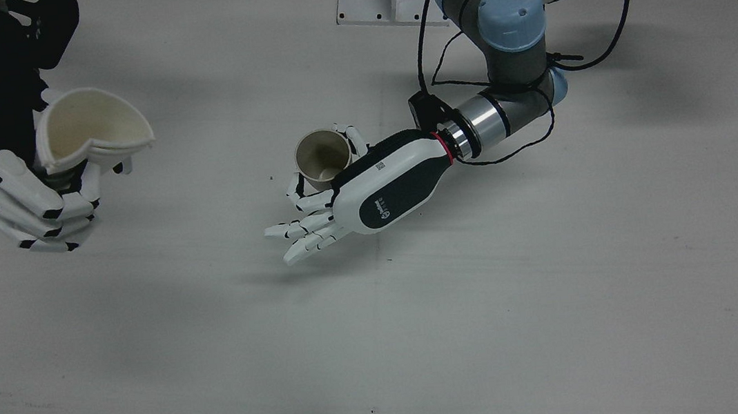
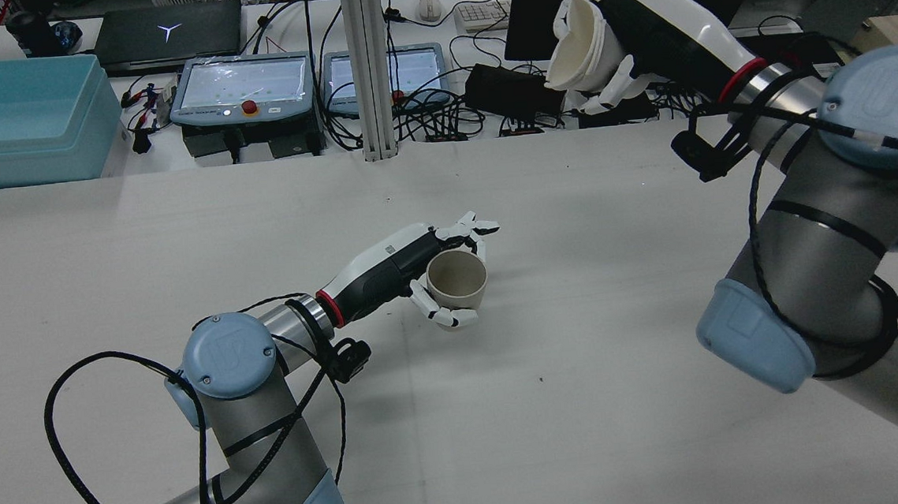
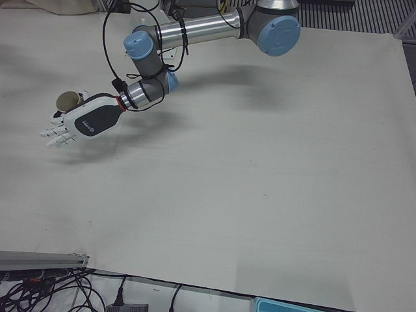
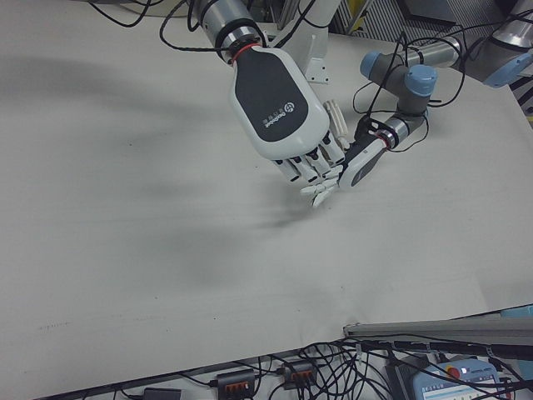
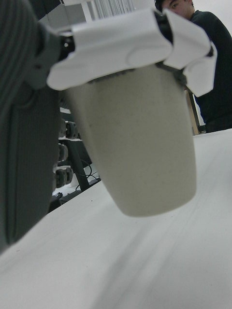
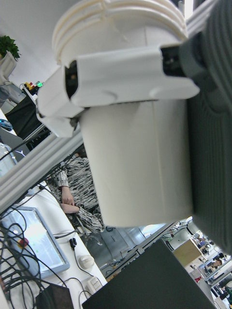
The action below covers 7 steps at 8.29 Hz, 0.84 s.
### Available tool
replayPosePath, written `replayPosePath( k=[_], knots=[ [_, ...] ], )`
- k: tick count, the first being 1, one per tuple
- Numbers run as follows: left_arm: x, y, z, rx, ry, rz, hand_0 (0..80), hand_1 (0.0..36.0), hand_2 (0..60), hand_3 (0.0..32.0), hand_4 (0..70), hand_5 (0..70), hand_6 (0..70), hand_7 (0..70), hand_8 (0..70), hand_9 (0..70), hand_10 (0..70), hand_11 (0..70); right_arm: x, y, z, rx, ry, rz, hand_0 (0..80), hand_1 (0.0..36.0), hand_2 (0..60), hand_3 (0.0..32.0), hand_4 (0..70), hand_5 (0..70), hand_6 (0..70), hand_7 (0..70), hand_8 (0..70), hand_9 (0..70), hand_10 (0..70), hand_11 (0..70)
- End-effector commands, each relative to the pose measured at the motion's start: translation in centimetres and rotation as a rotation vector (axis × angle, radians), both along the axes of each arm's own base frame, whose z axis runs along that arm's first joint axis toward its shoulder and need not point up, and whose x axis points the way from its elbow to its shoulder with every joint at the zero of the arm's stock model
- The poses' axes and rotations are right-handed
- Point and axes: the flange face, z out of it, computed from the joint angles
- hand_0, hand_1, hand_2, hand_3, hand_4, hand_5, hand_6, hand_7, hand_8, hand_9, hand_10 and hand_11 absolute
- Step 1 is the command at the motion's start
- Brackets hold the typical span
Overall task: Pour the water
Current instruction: 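Tilt the right hand's cup over the left hand's cup to pour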
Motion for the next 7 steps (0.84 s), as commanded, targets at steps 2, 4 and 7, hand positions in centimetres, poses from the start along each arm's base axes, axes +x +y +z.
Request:
replayPosePath(
  k=[2, 4, 7],
  knots=[
    [-5.2, -5.2, -2.5, -0.039, 0.040, -0.066, 56.2, 36.0, 60.0, 0.0, 58.9, 70.0, 9.5, 16.1, 1.2, 1.8, 3.1, 6.6, -11.4, 5.1, -0.1, 0.013, 0.115, -0.104, 80.0, 36.0, 60.0, 0.0, 45.1, 70.0, 56.6, 70.0, 37.6, 49.9, 45.9, 68.6],
    [-6.1, -5.8, -2.7, -0.058, 0.051, -0.067, 55.7, 36.0, 60.0, 0.0, 59.1, 70.0, 9.7, 16.1, 1.3, 1.8, 3.1, 6.5, -12.0, 4.4, 1.2, -0.017, 0.146, -0.087, 80.0, 36.0, 60.0, 0.0, 41.9, 70.0, 55.3, 69.9, 37.0, 49.2, 47.3, 70.0],
    [-8.3, -7.1, -1.0, -0.113, 0.083, -0.067, 54.2, 36.0, 60.0, 0.0, 56.6, 70.0, 8.3, 14.5, 1.1, 1.5, 2.9, 6.1, -3.6, 2.8, -1.5, 0.021, -0.001, 0.035, 80.0, 36.0, 60.0, 0.0, 29.3, 70.0, 50.3, 63.1, 36.1, 48.1, 49.9, 70.0]
  ],
)
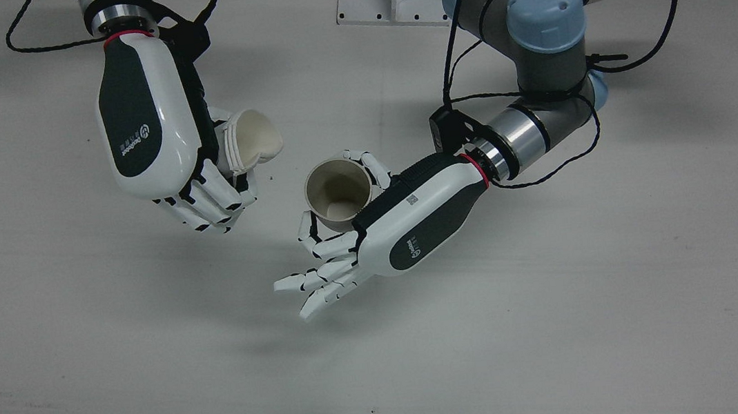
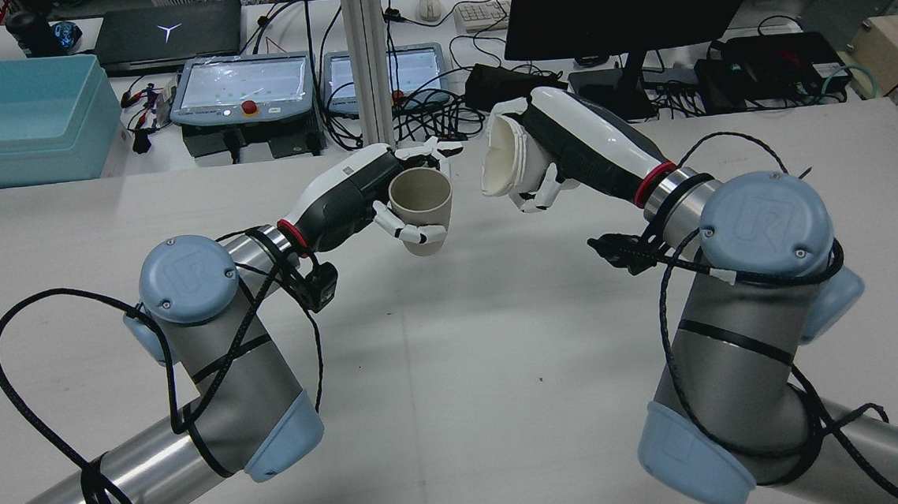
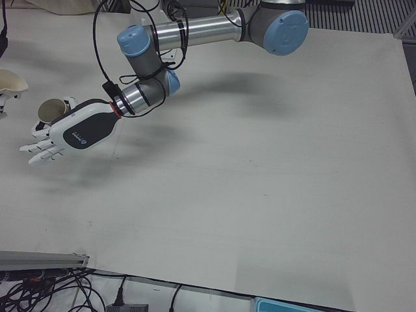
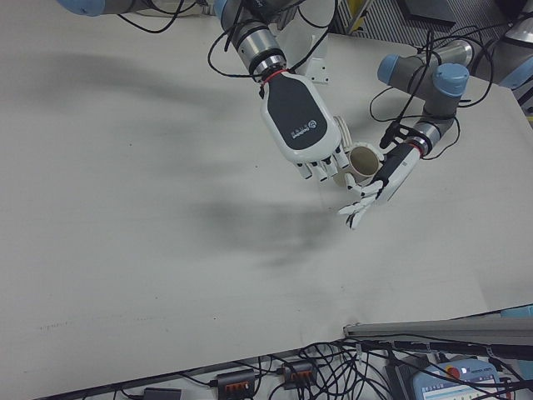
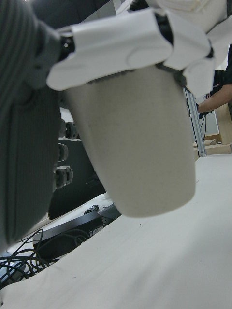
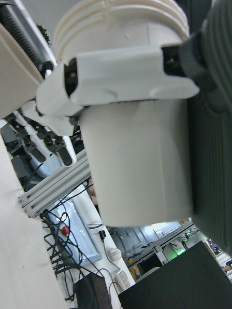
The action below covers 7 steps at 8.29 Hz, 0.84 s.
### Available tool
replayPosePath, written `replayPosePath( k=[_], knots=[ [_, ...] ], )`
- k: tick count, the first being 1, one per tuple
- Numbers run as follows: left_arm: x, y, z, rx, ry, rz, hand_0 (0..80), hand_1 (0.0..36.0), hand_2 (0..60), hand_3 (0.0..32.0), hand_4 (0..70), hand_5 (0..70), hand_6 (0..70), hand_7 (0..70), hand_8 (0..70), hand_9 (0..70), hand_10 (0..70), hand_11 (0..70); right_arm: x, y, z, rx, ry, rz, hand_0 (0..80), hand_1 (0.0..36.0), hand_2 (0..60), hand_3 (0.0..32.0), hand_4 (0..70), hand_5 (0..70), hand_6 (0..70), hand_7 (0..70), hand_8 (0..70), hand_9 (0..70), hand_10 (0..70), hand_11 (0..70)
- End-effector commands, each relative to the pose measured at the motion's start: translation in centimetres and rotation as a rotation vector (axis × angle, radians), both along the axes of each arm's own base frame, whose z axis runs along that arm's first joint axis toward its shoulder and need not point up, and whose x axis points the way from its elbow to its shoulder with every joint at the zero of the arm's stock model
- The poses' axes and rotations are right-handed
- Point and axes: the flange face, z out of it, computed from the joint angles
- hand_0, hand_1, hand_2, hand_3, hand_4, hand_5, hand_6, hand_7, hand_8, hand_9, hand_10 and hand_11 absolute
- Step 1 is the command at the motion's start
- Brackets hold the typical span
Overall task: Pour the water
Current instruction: 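Carry both cups back apart toward their starting spots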
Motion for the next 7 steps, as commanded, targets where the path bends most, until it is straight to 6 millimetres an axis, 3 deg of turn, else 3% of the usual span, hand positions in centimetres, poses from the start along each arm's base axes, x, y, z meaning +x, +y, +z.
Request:
replayPosePath(
  k=[1, 3, 5, 7],
  knots=[
    [-2.8, -0.9, 5.2, -0.083, 0.034, 0.009, 53.7, 36.0, 60.0, 0.0, 54.1, 70.0, 7.2, 13.4, 0.9, 1.2, 2.8, 5.9, 11.5, -1.7, -0.8, -0.001, -0.226, 0.134, 80.0, 36.0, 60.0, 0.0, 28.3, 70.0, 50.8, 63.0, 36.4, 48.2, 51.6, 70.0],
    [-8.2, -0.1, 13.6, -0.127, 0.048, -0.010, 54.3, 36.0, 60.0, 0.0, 51.7, 70.0, 6.2, 12.0, 0.5, 1.0, 2.9, 6.2, 21.8, -1.0, 4.1, -0.078, -0.405, 0.245, 80.0, 36.0, 60.0, 0.0, 21.5, 70.0, 49.2, 60.8, 35.7, 47.5, 53.8, 70.0],
    [-17.0, -1.4, 21.6, -0.184, 0.071, -0.091, 54.6, 36.0, 60.0, 0.0, 52.6, 70.0, 6.8, 12.7, 0.3, 1.1, 3.1, 6.5, 31.3, -1.2, 10.3, 0.003, -0.417, 0.230, 80.0, 36.0, 60.0, 0.0, 10.9, 70.0, 48.2, 59.0, 38.5, 50.9, 59.5, 70.0],
    [-22.8, -0.9, 28.8, -0.202, 0.054, -0.121, 55.0, 36.0, 60.0, 0.0, 52.1, 70.0, 6.6, 12.7, 0.3, 1.1, 3.0, 6.4, 37.5, -0.8, 17.9, -0.041, -0.479, 0.232, 80.0, 36.0, 60.0, 0.0, 14.1, 70.0, 52.1, 62.4, 42.0, 55.3, 61.7, 70.0]
  ],
)
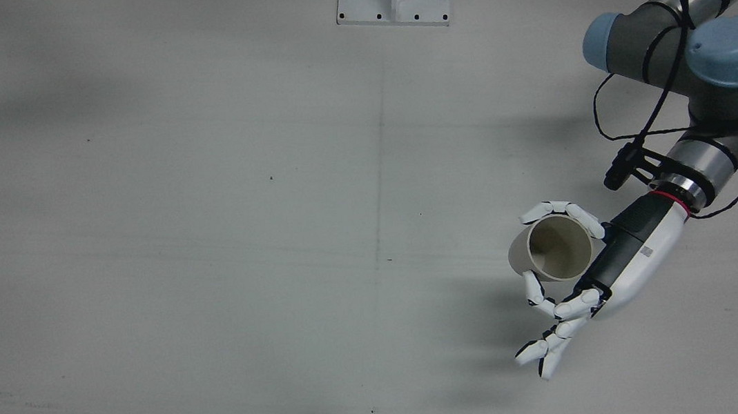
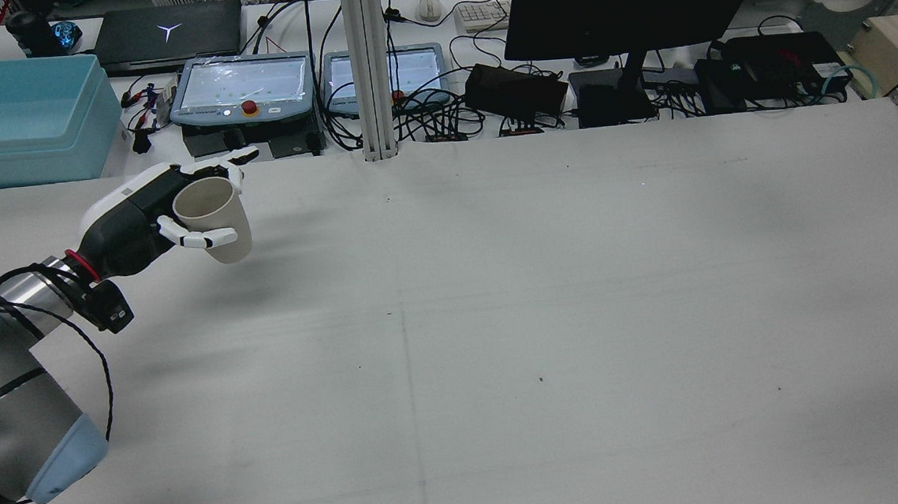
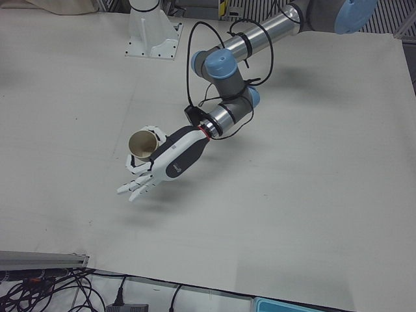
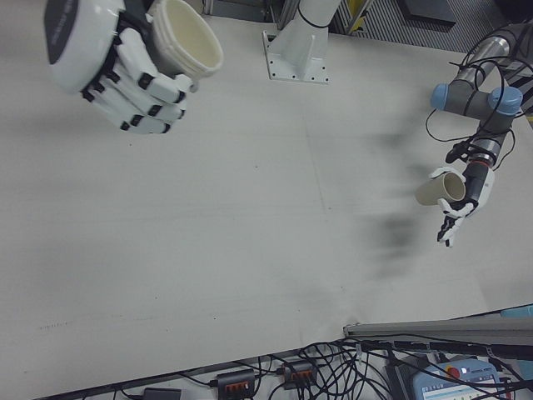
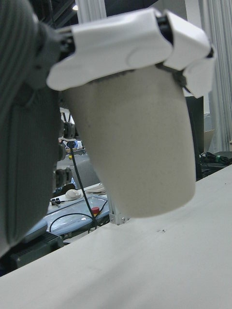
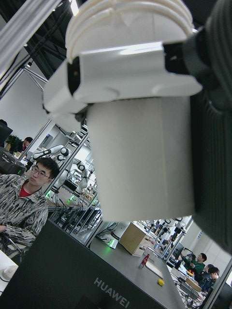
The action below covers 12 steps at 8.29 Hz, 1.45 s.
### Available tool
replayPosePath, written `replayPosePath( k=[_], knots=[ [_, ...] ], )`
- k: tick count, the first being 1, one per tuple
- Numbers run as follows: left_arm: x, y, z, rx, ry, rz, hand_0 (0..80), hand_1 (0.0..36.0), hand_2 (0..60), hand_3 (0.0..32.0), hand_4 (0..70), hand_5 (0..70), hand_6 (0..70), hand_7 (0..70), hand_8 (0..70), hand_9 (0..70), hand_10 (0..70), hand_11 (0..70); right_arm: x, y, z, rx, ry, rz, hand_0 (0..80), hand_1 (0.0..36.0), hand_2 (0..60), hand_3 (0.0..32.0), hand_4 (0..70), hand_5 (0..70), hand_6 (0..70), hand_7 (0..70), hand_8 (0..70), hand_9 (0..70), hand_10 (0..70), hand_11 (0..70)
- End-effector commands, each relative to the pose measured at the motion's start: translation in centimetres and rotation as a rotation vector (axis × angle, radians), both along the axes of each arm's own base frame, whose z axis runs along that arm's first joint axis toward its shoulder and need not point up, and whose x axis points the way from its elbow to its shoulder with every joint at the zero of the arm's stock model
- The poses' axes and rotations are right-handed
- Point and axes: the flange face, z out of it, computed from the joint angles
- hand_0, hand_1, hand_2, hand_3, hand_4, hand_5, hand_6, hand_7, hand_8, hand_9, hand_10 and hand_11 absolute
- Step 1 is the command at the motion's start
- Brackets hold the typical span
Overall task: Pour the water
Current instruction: 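Carry both cups back apart toward their starting spots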
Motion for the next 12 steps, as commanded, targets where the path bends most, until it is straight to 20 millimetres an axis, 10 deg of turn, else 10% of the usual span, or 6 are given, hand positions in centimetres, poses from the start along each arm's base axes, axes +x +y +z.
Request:
replayPosePath(
  k=[1, 4, 7, 12],
  knots=[
    [-10.2, 1.2, 11.0, -0.030, -0.015, -0.084, 54.8, 36.0, 60.0, 0.0, 52.0, 70.0, 6.4, 12.6, 0.2, 1.1, 2.9, 6.3, 10.0, 1.7, 12.9, -0.032, -0.081, -0.014, 80.0, 36.0, 60.0, 0.0, 9.4, 70.0, 49.8, 60.0, 42.6, 56.3, 62.7, 70.0],
    [-18.0, 4.3, 19.6, -0.084, 0.021, -0.146, 53.0, 36.0, 60.0, 0.0, 52.2, 70.0, 6.8, 13.1, 0.3, 1.2, 3.3, 6.6, 10.9, 2.7, 35.7, -0.133, -0.133, -0.006, 69.4, 36.0, 60.0, 0.0, 4.8, 70.0, 48.6, 56.6, 46.1, 61.1, 64.5, 70.0],
    [-20.1, 6.3, 24.1, -0.071, -0.003, -0.179, 52.8, 36.0, 60.0, 0.0, 51.1, 70.0, 6.0, 12.0, 0.2, 1.0, 2.9, 6.0, 3.2, -1.5, 51.5, -0.139, -0.131, -0.056, 61.5, 36.0, 60.0, 0.0, 13.6, 70.0, 54.6, 58.3, 51.6, 67.7, 69.0, 70.0],
    [-20.5, 6.6, 30.9, 0.152, -0.181, -0.352, 50.7, 35.1, 60.0, 0.0, 47.1, 70.0, 3.7, 10.5, 0.0, 0.7, 2.1, 4.6, -10.5, 0.2, 55.1, -0.167, -0.137, 0.022, 57.7, 36.0, 60.0, 0.0, 7.7, 70.0, 48.6, 51.9, 49.6, 65.4, 68.6, 70.0]
  ],
)
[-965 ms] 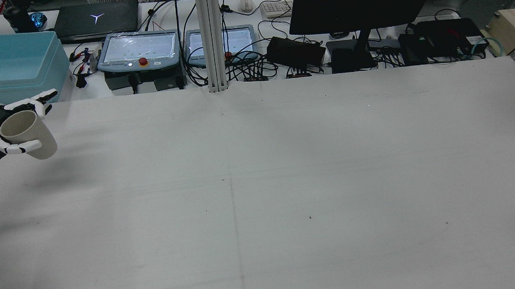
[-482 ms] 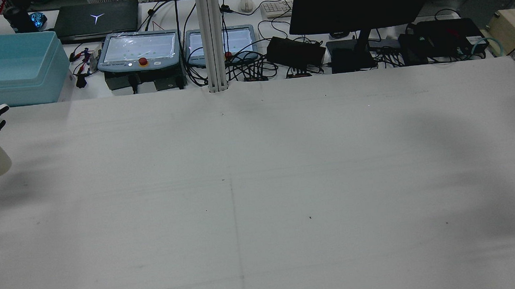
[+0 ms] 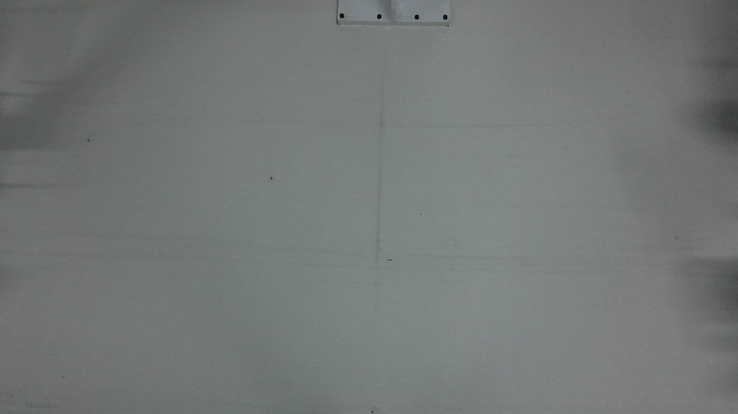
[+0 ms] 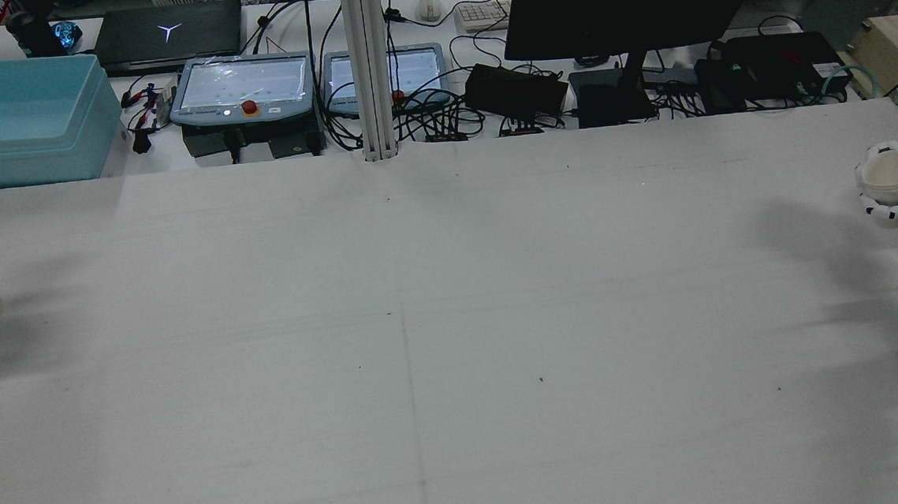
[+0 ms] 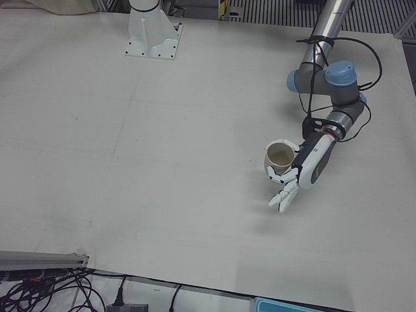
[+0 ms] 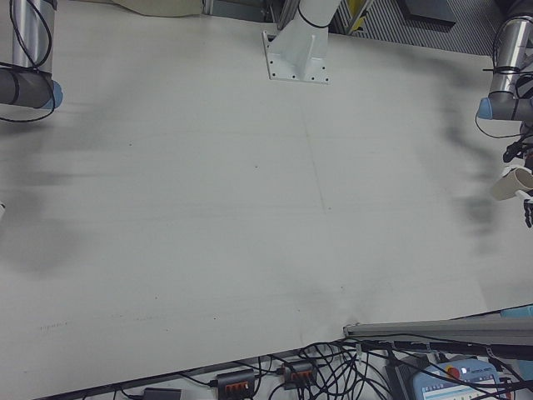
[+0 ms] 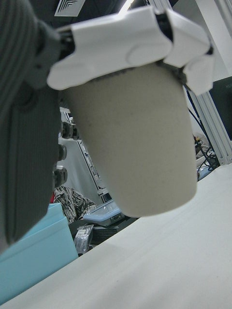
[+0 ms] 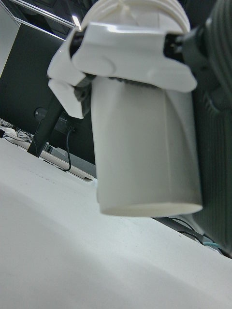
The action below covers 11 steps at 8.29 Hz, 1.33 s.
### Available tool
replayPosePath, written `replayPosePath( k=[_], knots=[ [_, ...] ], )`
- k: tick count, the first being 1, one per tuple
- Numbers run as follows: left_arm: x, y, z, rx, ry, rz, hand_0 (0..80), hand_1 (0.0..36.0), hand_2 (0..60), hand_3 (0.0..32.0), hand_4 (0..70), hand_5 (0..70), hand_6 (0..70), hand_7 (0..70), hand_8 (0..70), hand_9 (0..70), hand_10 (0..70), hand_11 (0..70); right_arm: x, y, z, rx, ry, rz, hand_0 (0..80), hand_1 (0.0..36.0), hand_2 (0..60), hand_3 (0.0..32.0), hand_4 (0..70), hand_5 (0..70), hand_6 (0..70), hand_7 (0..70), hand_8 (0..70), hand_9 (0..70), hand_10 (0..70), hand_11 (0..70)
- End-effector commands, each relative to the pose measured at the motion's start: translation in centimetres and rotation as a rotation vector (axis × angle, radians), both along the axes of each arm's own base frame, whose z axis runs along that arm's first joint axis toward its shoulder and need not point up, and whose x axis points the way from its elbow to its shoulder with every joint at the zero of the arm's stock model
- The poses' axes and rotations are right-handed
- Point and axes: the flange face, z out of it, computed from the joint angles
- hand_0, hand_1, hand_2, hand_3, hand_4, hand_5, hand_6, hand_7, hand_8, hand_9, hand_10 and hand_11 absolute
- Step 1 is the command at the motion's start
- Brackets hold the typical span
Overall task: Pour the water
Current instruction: 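Lower both cups onto the table and release them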
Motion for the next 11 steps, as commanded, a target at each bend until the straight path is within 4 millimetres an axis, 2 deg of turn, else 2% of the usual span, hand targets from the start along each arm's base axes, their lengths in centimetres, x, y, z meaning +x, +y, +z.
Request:
replayPosePath(
  k=[1, 2, 4, 5, 6, 7, 9, 11],
  knots=[
    [-0.1, 0.3, 4.3, 0.064, -0.055, -0.093, 50.7, 33.9, 60.0, 0.0, 47.1, 70.0, 3.6, 11.2, 0.0, 0.8, 1.8, 4.2, -4.5, -0.3, -0.5, 0.032, -0.042, 0.075, 57.4, 36.0, 60.0, 0.0, 7.9, 69.4, 48.5, 51.3, 49.4, 65.0, 68.6, 70.0],
    [0.3, -0.3, 4.3, 0.065, -0.055, -0.094, 49.4, 31.9, 60.0, 0.0, 46.6, 70.0, 3.3, 10.4, 0.0, 0.6, 1.7, 3.9, -4.5, -0.3, -0.5, 0.035, -0.055, 0.073, 57.8, 36.0, 60.0, 0.0, 6.4, 68.6, 47.3, 50.4, 48.8, 64.3, 68.0, 70.0],
    [0.7, -1.0, 3.8, 0.070, -0.051, -0.092, 48.4, 30.1, 60.0, 0.0, 45.8, 70.0, 3.5, 10.4, 0.0, 0.6, 1.8, 3.8, -3.1, 0.7, 0.3, 0.019, -0.095, 0.082, 61.8, 36.0, 60.0, 0.0, 10.9, 70.0, 46.5, 50.9, 46.0, 60.7, 62.8, 70.0],
    [0.9, -1.1, 3.7, 0.068, -0.054, -0.091, 48.7, 29.9, 60.0, 0.0, 46.3, 70.0, 3.8, 10.7, 0.0, 0.7, 1.8, 3.8, -1.7, 2.5, 1.6, -0.004, -0.106, 0.087, 65.5, 32.5, 42.6, 0.0, 11.2, 61.1, 37.4, 44.5, 36.9, 49.7, 50.0, 70.0],
    [1.3, -1.6, 3.4, 0.067, -0.060, -0.093, 48.7, 29.3, 60.0, 0.0, 47.2, 70.0, 4.0, 11.0, 0.0, 0.7, 1.7, 3.5, -0.4, 3.1, 2.0, -0.011, -0.109, 0.105, 50.8, 11.2, 1.7, 0.0, 7.7, 37.5, 19.2, 26.2, 19.9, 19.8, 19.5, 29.4],
    [1.4, -1.8, 3.3, 0.083, -0.076, -0.104, 48.8, 29.0, 60.0, 0.0, 47.5, 70.0, 4.3, 11.2, 0.0, 0.8, 1.8, 3.7, 0.4, 3.0, 1.9, -0.006, -0.133, 0.120, 46.9, 2.7, 0.0, 0.0, 4.1, 22.9, 10.0, 12.4, 12.7, 3.3, 3.7, 5.6],
    [3.0, -2.5, 4.6, 0.071, -0.093, -0.088, 47.9, 28.0, 60.0, 0.0, 46.6, 70.0, 4.0, 10.6, 0.1, 0.7, 1.9, 3.7, 1.4, 2.4, 1.4, 0.005, -0.163, 0.141, 46.9, 2.7, 0.0, 0.0, 4.1, 22.9, 10.0, 12.4, 12.7, 3.3, 3.7, 5.6],
    [6.9, -1.1, 5.7, 0.035, -0.081, -0.068, 47.0, 25.3, 60.0, 0.0, 46.1, 70.0, 4.1, 10.6, 0.4, 0.7, 1.8, 3.4, 1.9, 1.5, 0.1, 0.034, -0.177, 0.154, 46.9, 2.7, 0.0, 0.0, 4.1, 22.9, 10.0, 12.4, 12.7, 3.3, 3.7, 5.6]
  ],
)
